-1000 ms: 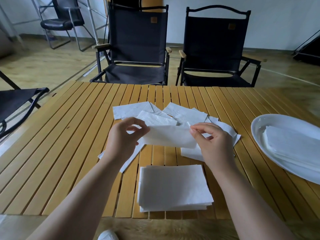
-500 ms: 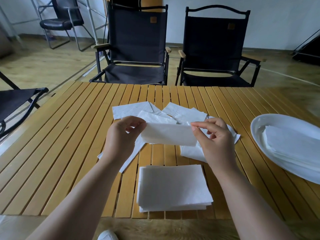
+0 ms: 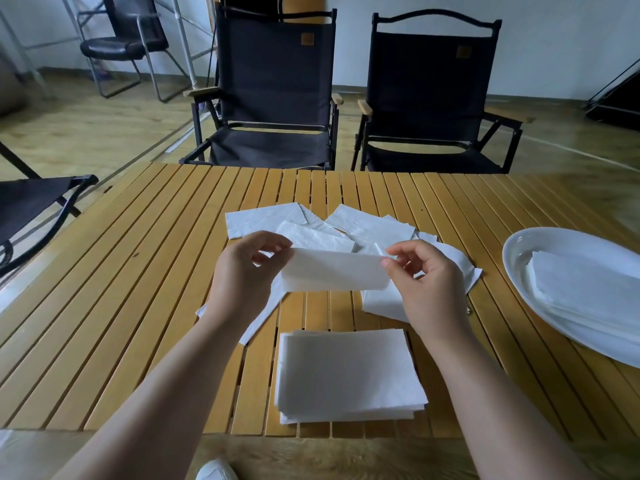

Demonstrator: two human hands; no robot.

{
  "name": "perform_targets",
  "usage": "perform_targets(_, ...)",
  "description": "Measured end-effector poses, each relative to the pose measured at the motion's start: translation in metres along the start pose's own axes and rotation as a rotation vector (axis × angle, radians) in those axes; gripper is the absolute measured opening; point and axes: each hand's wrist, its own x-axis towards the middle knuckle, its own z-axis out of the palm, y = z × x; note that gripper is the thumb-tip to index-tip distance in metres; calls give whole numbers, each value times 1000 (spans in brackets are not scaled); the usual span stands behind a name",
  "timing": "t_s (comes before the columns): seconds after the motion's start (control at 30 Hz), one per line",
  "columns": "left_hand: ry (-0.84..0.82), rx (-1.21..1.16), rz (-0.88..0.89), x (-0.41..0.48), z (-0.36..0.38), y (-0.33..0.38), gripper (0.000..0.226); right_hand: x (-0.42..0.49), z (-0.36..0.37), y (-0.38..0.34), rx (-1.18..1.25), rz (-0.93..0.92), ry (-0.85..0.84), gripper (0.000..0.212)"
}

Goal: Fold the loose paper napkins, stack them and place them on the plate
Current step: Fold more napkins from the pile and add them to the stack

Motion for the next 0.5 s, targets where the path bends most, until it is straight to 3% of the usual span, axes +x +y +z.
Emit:
perform_targets(0.37,21,18,24,-1,0,1,11,1,-2,0,-95,-125,97,5)
perform_targets(0.5,3,-8,11,0,0,-1,6,0,-2,-2,-39,-73,57,8)
